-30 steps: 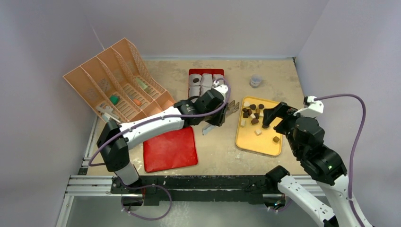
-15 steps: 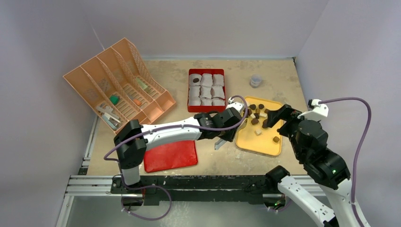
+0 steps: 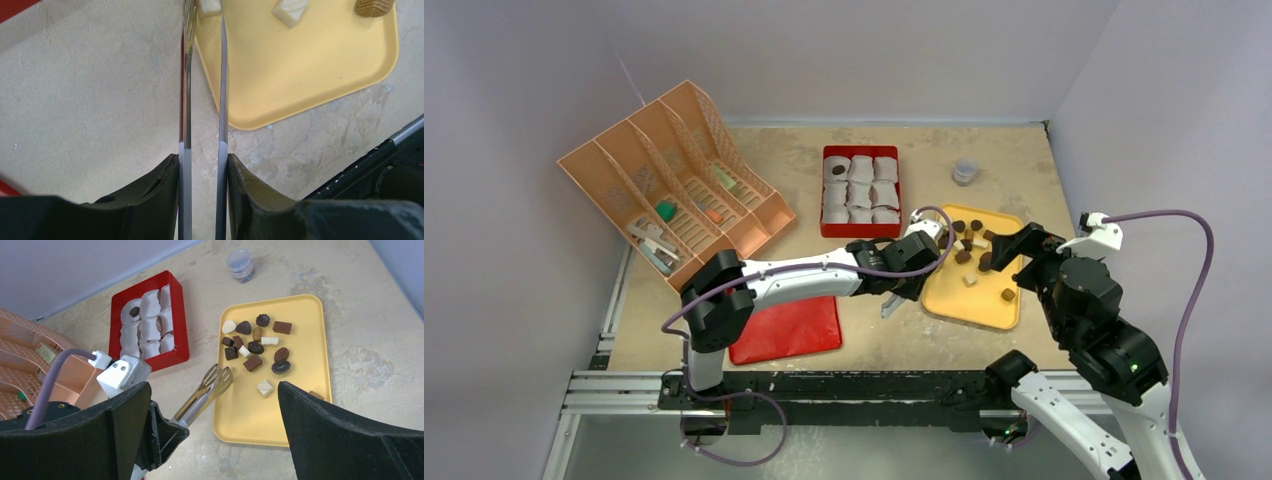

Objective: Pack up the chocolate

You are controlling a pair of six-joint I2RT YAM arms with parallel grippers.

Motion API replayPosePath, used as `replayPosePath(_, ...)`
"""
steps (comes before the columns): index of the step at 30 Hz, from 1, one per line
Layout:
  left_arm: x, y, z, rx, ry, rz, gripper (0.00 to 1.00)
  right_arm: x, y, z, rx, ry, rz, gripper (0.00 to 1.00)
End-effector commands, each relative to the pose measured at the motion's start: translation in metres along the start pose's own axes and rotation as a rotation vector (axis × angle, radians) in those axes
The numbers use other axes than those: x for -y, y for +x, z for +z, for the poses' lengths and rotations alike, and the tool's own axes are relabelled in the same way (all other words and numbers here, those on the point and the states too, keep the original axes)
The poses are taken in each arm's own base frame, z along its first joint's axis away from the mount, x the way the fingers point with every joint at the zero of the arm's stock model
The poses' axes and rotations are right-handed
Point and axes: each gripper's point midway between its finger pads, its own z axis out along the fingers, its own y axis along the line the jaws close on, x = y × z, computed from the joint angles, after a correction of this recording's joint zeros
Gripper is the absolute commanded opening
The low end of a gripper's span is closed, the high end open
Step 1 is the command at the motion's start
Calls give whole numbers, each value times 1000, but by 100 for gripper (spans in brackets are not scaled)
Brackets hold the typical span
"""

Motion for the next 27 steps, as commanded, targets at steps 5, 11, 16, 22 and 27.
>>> replayPosePath(5,18,-28,5,80,44,-18,37,0,-14,-2,50,7,26,99)
replayPosePath(11,16,-28,8,89,35,-18,33,2,-10,-2,45,8,27,99)
replayPosePath(16,15,-30,2,98,32,-17,27,1,-8,-1,40,3,32,99)
replayPosePath(22,12,-35,-7,116,31,-27,24,-4,-1,2,20,-17,36,99)
replayPosePath(27,17,-37,-10,118,55,-40,24,-7,1,5,11,-25,33,99)
